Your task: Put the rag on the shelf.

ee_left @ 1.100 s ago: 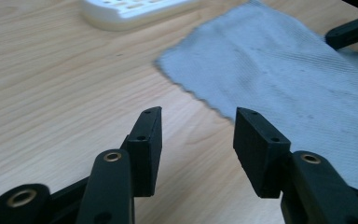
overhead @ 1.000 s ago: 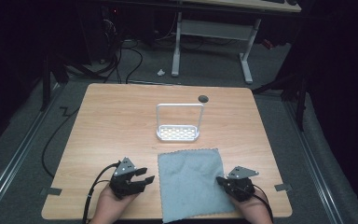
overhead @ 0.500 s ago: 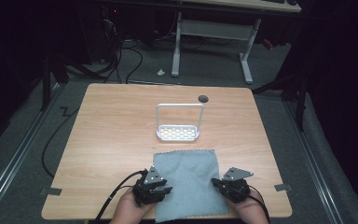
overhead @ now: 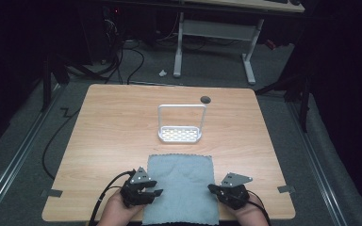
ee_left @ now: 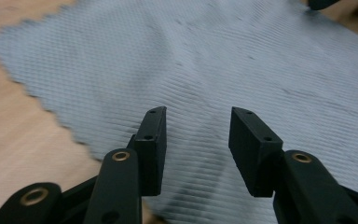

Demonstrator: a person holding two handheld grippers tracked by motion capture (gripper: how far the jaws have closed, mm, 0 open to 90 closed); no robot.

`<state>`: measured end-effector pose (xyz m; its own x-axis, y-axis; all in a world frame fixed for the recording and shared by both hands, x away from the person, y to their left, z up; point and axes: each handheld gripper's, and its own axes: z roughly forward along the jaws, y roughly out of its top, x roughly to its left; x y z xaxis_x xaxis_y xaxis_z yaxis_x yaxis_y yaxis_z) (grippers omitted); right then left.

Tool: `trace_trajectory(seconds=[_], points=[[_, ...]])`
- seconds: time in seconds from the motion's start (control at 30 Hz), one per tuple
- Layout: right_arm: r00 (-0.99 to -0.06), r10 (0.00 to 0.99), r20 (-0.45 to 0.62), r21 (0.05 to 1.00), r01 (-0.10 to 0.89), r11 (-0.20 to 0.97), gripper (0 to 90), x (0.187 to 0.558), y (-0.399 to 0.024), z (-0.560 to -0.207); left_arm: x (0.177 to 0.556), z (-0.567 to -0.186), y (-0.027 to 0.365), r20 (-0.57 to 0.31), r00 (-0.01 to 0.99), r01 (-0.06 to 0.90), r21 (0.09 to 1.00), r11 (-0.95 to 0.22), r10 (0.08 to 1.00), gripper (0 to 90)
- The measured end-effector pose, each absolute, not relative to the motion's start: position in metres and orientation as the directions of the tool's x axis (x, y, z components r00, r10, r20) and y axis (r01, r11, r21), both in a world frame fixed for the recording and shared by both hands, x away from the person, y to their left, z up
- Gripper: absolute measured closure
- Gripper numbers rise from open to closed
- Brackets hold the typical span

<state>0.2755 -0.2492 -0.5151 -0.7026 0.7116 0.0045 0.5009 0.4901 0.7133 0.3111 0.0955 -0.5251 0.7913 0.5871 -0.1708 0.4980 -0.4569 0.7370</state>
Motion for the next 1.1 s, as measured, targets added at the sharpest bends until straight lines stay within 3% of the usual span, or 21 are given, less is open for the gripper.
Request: trace_trajectory(seconds=[0.1, 0.27, 0.53, 0.6, 0.73, 0.77, 0.87, 1.1], points=[[-0.658, 0.753, -0.008, 0.738, 0.505, 0.449, 84.9, 0.285, -0.253, -0.515, 0.324, -0.525, 0.1, -0.179, 0.744, 0.516, 0.767, -0.382, 0.644, 58.3], [-0.641, 0.767, -0.015, 0.714, 0.531, 0.457, 85.3, 0.306, -0.249, -0.523, 0.331, -0.53, 0.095, -0.15, 0.73, 0.529, 0.742, -0.412, 0.667, 59.6], [-0.682, 0.732, -0.012, 0.7, 0.517, 0.493, 85.4, 0.283, -0.253, -0.524, 0.308, -0.524, 0.092, -0.117, 0.774, 0.505, 0.707, -0.496, 0.622, 58.5], [-0.685, 0.729, -0.009, 0.712, 0.508, 0.485, 83.4, 0.281, -0.255, -0.522, 0.31, -0.522, 0.094, -0.1, 0.767, 0.488, 0.732, -0.475, 0.634, 58.0], [-0.654, 0.756, 0.028, 0.758, 0.507, 0.411, 80.5, 0.284, -0.262, -0.516, 0.326, -0.518, 0.104, -0.129, 0.714, 0.508, 0.771, -0.384, 0.688, 58.5], [-0.639, 0.769, 0.027, 0.764, 0.509, 0.395, 79.2, 0.286, -0.266, -0.516, 0.341, -0.518, 0.109, -0.136, 0.677, 0.531, 0.77, -0.353, 0.723, 62.1], [-0.639, 0.769, 0.023, 0.755, 0.515, 0.405, 77.9, 0.287, -0.267, -0.52, 0.353, -0.52, 0.109, -0.129, 0.655, 0.557, 0.749, -0.36, 0.745, 68.6], [-0.616, 0.787, 0.021, 0.759, 0.523, 0.388, 73.1, 0.289, -0.273, -0.523, 0.371, -0.53, 0.104, -0.167, 0.629, 0.597, 0.73, -0.333, 0.76, 68.7]])
